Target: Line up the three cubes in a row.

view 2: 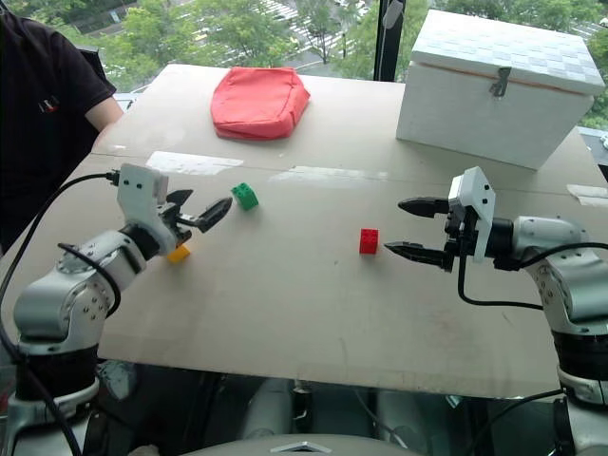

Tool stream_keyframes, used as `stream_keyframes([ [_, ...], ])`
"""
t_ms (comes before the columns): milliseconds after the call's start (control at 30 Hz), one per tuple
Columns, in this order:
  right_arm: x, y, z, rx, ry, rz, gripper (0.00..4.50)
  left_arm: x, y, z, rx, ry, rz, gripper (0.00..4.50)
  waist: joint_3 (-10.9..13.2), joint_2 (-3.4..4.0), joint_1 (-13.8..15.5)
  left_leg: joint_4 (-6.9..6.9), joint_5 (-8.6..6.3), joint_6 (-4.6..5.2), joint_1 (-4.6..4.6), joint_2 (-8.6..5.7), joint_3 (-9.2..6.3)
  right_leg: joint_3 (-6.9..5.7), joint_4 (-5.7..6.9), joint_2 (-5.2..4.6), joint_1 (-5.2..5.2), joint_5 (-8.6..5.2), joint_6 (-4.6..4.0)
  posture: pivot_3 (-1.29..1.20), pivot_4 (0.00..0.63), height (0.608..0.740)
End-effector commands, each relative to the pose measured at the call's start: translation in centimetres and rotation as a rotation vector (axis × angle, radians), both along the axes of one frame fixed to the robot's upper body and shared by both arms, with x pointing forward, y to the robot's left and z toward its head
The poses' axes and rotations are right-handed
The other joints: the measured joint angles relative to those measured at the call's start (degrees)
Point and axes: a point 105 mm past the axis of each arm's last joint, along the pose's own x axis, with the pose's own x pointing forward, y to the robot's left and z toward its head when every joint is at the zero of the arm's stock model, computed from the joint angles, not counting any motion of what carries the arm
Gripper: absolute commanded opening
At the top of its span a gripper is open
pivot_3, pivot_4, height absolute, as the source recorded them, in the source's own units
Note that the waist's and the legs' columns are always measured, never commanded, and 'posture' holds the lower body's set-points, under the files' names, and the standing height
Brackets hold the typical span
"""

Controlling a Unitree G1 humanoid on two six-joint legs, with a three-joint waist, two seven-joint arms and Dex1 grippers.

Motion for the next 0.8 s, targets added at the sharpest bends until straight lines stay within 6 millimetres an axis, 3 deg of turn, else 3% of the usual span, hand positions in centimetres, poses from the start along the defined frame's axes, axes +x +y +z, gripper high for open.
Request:
stream_keyframes([
  [33, -1.9, 0.5, 1.3, 0.012, -0.044, -0.005, 4.46, 1.3, -0.4, 0.5, 0.032, 0.024, -0.067, 4.50, 0.0, -0.01, 0.0, 0.00, 0.00, 0.00, -0.02, -0.01, 0.01, -0.01, 0.00, 0.00, 0.00, 0.00, 0.01, 0.00, 0.150, 0.740],
  [167, -3.0, 0.7, 1.5, -0.010, -0.086, -0.030, 4.46, 2.4, -1.1, 0.1, 0.087, 0.069, -0.189, 4.50, 0.0, -0.01, -0.2, -0.03, 0.00, 0.00, -0.03, -0.01, 0.01, -0.01, -0.02, 0.03, -0.03, 0.01, 0.03, 0.00, 0.150, 0.740],
  [300, -3.5, 0.9, 2.1, -0.006, -0.121, -0.072, 4.46, 4.8, -0.7, -0.3, 0.152, 0.088, -0.235, 4.50, 0.0, -0.02, 0.1, -0.02, 0.00, 0.00, -0.06, -0.01, -0.05, -0.06, -0.01, 0.05, -0.03, 0.00, 0.03, 0.00, 0.150, 0.740],
  [500, -4.5, 0.9, 2.6, -0.003, -0.146, -0.117, 4.46, 6.7, -0.5, -1.7, 0.228, 0.158, -0.345, 4.50, 0.0, -0.04, 0.3, 0.11, -0.01, 0.02, -0.25, -0.02, -0.12, -0.12, -0.04, 0.04, -0.09, 0.00, 0.02, 0.00, 0.150, 0.740],
  [600, -5.0, 0.5, 2.5, 0.003, -0.145, -0.150, 4.50, 7.4, -0.5, -2.3, 0.259, 0.169, -0.384, 3.60, 0.0, -0.04, 0.3, 0.47, -0.01, 0.03, -0.80, -0.02, -0.55, -0.43, -0.02, 0.10, -0.27, 0.01, 0.04, 0.00, 0.150, 0.740],
  [667, -5.4, 0.2, 2.4, -0.001, -0.141, -0.170, 4.50, 7.6, -0.6, -2.6, 0.279, 0.178, -0.410, 2.75, 0.0, -0.05, 0.5, 0.55, -0.02, 0.05, -0.92, -0.02, -0.67, -0.54, -0.03, 0.10, -0.26, 0.01, 0.04, 0.00, 0.150, 0.740],
  [700, -5.5, 0.1, 2.4, 0.001, -0.141, -0.180, 4.50, 7.6, -0.7, -2.6, 0.295, 0.174, -0.428, 2.03, 0.0, -0.05, 0.5, 0.61, -0.03, 0.07, -0.99, -0.02, -0.75, -0.60, -0.04, 0.10, -0.26, 0.01, 0.04, 0.00, 0.150, 0.740],
  [767, -5.7, -0.1, 2.4, 0.002, -0.141, -0.197, 4.50, 7.6, -0.9, -2.7, 0.319, 0.170, -0.461, 1.39, 0.0, -0.05, 0.7, 0.67, -0.03, 0.07, -1.03, -0.02, -0.81, -0.62, -0.02, 0.11, -0.25, 0.01, 0.05, 0.00, 0.150, 0.740],
  [800, -5.8, -0.2, 2.3, -0.002, -0.140, -0.204, 4.50, 7.5, -1.1, -2.5, 0.329, 0.162, -0.488, 1.29, 0.0, -0.05, 0.9, 0.70, -0.03, 0.07, -1.04, -0.02, -0.86, -0.68, -0.01, 0.11, -0.23, 0.01, 0.05, 0.00, 0.150, 0.740],
])
